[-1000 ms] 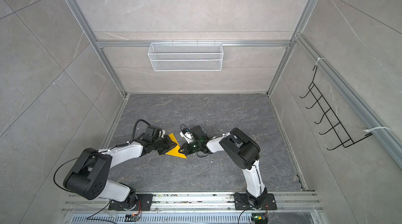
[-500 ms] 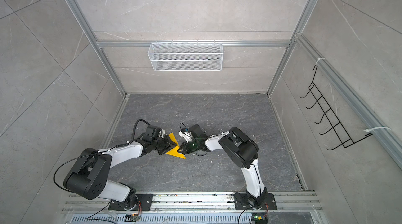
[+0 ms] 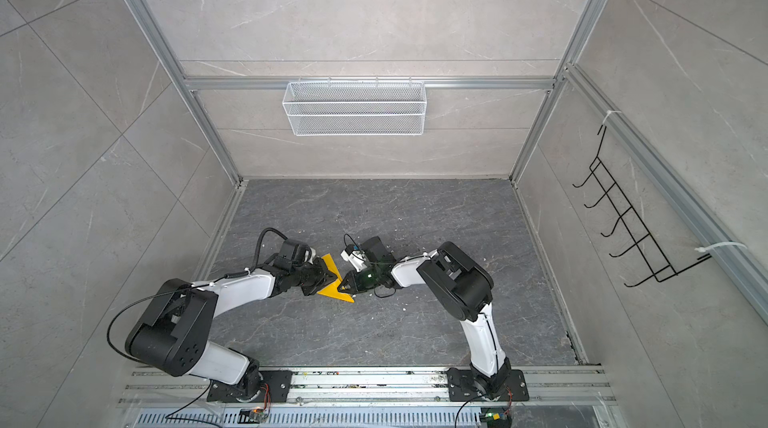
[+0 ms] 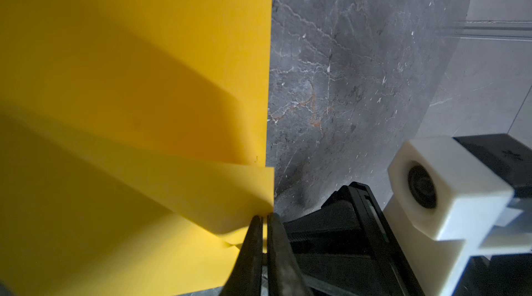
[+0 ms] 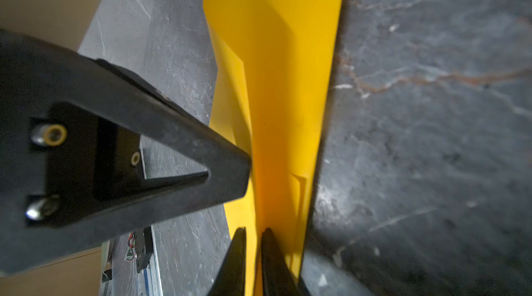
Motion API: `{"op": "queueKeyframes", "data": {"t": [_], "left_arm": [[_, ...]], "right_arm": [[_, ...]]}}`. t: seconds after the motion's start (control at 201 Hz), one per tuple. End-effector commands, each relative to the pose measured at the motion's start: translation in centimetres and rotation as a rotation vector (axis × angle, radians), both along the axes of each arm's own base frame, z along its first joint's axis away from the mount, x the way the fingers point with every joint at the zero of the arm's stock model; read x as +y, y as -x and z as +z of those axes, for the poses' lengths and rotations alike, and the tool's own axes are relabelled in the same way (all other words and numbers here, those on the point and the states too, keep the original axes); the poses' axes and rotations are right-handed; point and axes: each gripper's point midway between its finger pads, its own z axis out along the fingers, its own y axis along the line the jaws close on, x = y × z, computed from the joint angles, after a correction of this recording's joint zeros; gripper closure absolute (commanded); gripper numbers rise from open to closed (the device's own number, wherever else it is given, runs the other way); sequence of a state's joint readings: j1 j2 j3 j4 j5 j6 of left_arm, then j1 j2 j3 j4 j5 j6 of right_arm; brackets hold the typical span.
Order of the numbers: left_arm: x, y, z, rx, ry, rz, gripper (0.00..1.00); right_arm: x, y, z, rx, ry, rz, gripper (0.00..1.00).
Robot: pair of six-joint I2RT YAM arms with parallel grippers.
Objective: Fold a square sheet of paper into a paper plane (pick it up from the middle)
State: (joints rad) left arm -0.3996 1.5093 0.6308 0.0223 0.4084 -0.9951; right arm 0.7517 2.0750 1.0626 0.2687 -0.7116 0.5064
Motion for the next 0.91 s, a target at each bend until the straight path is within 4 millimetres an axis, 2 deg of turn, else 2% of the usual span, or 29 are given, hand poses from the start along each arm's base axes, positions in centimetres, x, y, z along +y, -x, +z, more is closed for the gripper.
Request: {"op": "queueKeyframes", "data": {"t": [0.0,0.289,0.578,0.762,0.901], "left_arm": [[0.2,-0.5,0.1,-0.003,-0.031,0.008,0.89],[0.6,-0.1,-0.6,0.021,-0.054,0.018,0.89],[0.5,-0.4,-0.2,0.005,-0.052,0.005,0.89],[0.3,-0.5,-0.2,-0.003,-0.046,-0.007,0.89],[0.0,-0.8,0.0,-0.01,-0.037,-0.015,0.89]], "right_arm": [[-2.3,1.4,-4.7,0.129,0.146,-0.034,0.86],[-2.5,1.8,-5.3,0.173,0.16,-0.029,0.87],[-2.8,1.9,-5.7,0.192,0.18,-0.042,0.88],[-2.8,1.9,-5.6,0.187,0.172,-0.043,0.8],[-2.9,1.8,-5.8,0.189,0.174,-0.048,0.8]]}}
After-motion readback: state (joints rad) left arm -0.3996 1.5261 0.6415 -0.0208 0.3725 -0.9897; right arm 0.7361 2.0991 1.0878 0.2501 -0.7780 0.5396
